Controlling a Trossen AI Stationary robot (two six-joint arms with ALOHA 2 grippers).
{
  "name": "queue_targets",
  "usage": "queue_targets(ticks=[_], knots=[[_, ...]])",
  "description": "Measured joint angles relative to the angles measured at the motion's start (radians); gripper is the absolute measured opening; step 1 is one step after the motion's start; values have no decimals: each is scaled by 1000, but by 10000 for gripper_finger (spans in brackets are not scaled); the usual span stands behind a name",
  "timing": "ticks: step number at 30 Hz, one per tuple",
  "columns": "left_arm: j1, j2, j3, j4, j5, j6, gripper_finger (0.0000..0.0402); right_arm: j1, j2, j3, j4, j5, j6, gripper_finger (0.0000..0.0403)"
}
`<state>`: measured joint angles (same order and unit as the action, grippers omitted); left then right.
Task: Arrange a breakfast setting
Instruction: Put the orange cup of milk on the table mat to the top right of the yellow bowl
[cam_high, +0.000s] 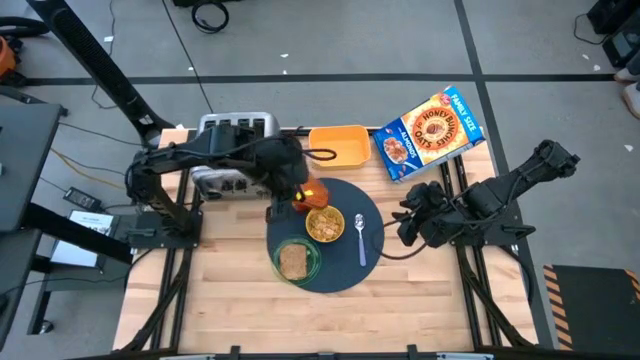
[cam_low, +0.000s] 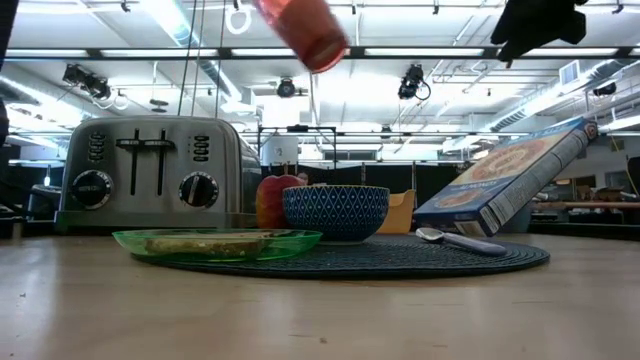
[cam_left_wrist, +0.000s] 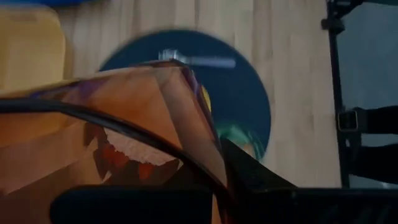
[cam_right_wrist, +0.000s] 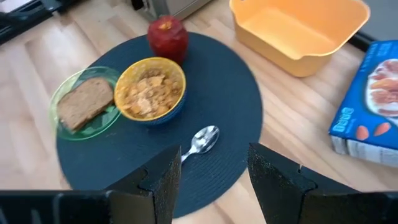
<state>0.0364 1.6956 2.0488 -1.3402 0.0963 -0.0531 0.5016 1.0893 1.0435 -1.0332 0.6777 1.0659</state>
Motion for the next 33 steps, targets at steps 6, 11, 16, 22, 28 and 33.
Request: queue_targets(ticks=[6, 11, 16, 22, 28, 33], knots=[[7, 131, 137, 24, -28, 99, 15, -61, 0, 0, 0, 9, -40, 190], [41, 236, 180, 38, -35, 195, 16, -96, 0, 0, 0, 8, -52, 190], [75, 321, 182, 51, -85, 361, 16, -106, 0, 0, 1, 4, -30, 190], [93, 396, 182, 61, -98, 675, 16, -106, 2, 0, 0, 2, 16, 190], [102, 485, 182, 118, -103, 769, 15, -106, 6, 0, 1, 1, 58, 190], [103, 543, 182, 144, -227, 780, 15, -106, 5, 0, 0, 1, 86, 190]])
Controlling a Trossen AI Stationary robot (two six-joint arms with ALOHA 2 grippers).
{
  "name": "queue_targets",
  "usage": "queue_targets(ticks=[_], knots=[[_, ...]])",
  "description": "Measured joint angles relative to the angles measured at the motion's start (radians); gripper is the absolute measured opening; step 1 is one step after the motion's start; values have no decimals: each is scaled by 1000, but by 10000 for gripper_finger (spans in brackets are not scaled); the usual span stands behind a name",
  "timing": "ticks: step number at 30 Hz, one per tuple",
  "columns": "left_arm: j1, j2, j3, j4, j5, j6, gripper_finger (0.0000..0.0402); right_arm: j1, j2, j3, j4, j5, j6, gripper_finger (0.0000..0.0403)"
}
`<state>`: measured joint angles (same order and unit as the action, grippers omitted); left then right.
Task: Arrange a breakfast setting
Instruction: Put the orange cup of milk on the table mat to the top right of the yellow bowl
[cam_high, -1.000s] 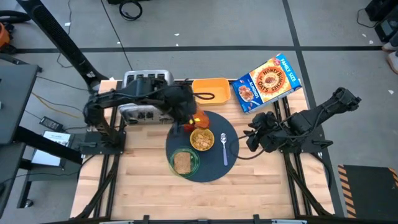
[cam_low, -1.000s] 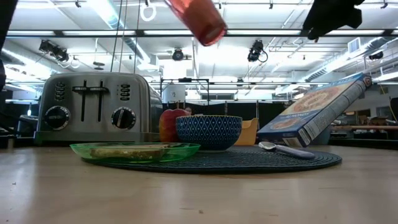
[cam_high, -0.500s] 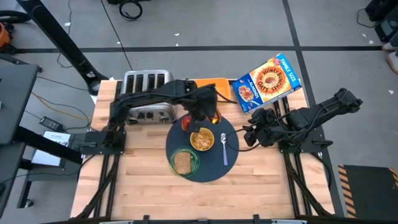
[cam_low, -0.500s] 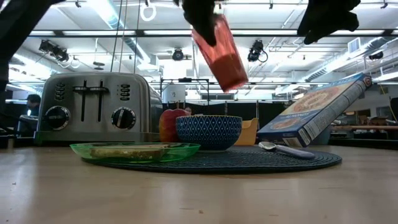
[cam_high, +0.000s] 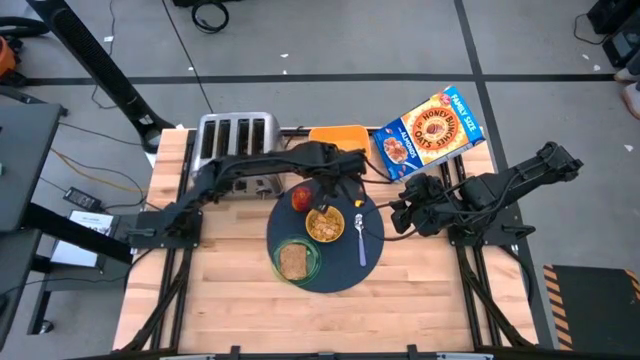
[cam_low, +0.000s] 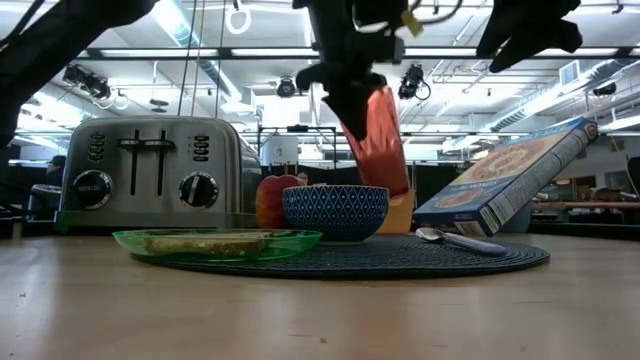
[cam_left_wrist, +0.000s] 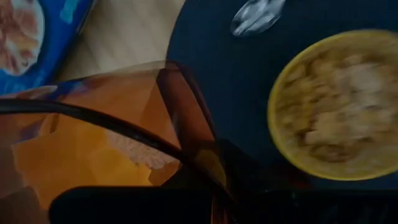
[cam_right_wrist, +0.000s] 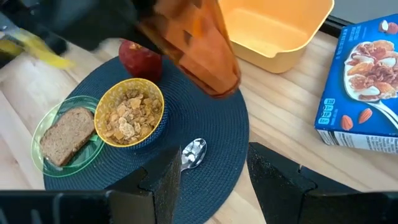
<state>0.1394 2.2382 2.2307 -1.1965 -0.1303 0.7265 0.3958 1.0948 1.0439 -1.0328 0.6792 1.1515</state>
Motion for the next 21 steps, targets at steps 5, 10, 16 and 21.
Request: queue_targets(ticks=[5, 10, 16, 21], knots=[[8, 27, -1, 2, -30, 3, 15, 0, 0, 0, 1, 0, 9, 190], [16, 47, -1, 26, -17, 13, 15, 0, 1, 0, 7, 0, 9, 190], [23, 57, -2, 12, 26, -7, 15, 0, 0, 0, 8, -17, 9, 190], [34, 57, -2, 13, 27, -7, 16, 0, 0, 0, 8, -21, 9, 190]])
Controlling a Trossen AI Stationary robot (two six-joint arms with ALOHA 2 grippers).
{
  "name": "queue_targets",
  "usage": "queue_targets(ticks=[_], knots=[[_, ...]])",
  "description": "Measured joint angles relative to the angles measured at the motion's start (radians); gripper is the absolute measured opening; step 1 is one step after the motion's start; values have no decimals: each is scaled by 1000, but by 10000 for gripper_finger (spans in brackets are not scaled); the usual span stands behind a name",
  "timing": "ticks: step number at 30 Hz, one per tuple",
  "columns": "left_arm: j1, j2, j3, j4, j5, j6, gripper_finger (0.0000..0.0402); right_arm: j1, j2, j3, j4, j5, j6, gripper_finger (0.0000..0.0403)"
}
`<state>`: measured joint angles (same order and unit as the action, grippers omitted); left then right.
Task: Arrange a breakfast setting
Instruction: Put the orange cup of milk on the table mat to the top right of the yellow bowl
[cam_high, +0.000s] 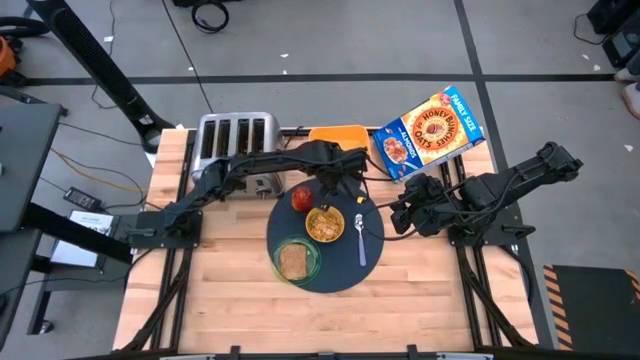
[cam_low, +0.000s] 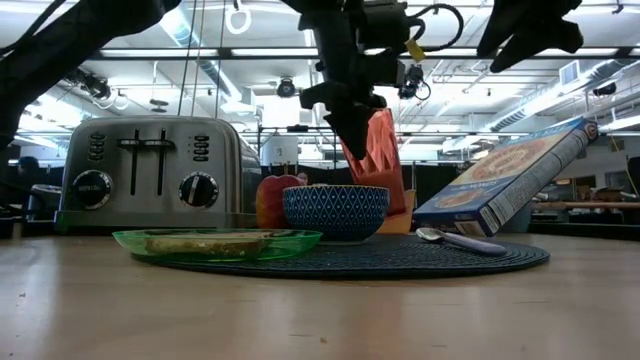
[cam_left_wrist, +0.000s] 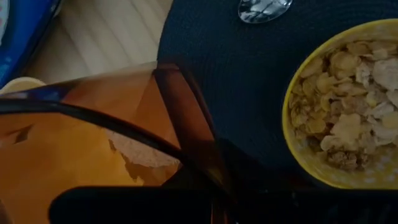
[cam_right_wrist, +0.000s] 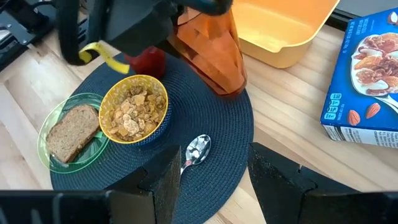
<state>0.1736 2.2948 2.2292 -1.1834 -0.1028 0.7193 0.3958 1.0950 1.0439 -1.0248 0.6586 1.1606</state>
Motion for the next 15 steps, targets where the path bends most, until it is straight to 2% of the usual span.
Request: queue_targets(ticks=[15], knots=[[9, 26, 0, 12, 26, -7, 16, 0, 0, 0, 0, -5, -4, 190]])
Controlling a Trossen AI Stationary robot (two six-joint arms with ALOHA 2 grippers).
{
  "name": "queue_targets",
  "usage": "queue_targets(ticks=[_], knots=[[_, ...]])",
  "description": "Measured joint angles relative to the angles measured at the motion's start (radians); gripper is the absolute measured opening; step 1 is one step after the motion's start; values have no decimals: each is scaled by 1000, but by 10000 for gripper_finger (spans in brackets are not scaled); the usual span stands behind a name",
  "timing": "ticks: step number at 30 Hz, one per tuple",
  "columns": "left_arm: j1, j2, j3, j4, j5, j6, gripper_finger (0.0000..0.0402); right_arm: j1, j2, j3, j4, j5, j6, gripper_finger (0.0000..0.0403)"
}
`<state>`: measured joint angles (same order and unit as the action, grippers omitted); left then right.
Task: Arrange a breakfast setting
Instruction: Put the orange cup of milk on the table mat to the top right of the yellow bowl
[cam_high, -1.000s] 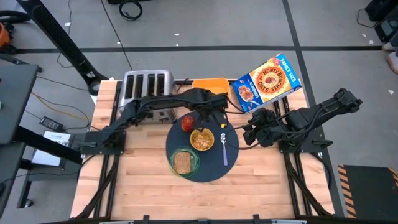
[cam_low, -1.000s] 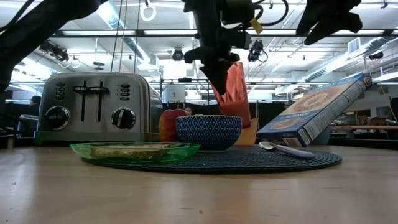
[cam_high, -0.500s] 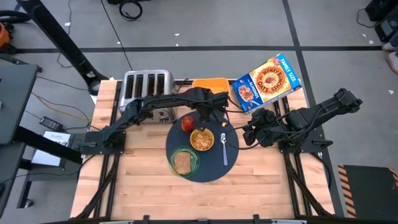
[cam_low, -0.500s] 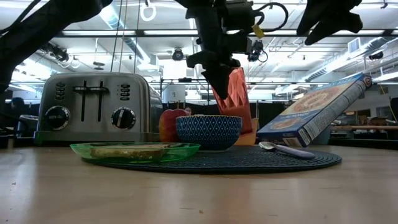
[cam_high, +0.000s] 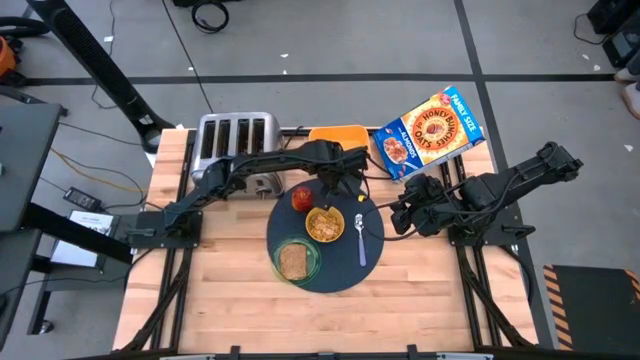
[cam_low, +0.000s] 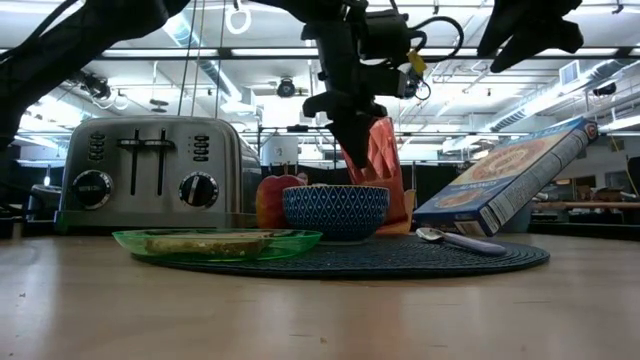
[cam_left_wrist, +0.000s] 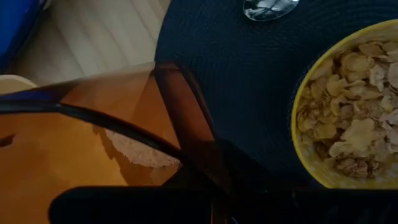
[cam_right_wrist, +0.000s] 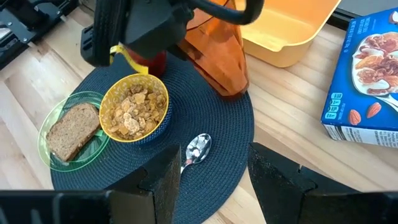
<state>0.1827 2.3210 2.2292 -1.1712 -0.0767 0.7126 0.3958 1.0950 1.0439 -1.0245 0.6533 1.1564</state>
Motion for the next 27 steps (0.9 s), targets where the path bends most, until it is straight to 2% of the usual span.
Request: queue_targets(ticks=[19, 27], knots=[[-1, 0, 0, 7, 22, -1, 17, 0, 0, 0, 1, 0, 3, 190], [-1, 0, 1, 12, 20, -12, 52, 0, 0, 0, 7, -16, 4, 190]])
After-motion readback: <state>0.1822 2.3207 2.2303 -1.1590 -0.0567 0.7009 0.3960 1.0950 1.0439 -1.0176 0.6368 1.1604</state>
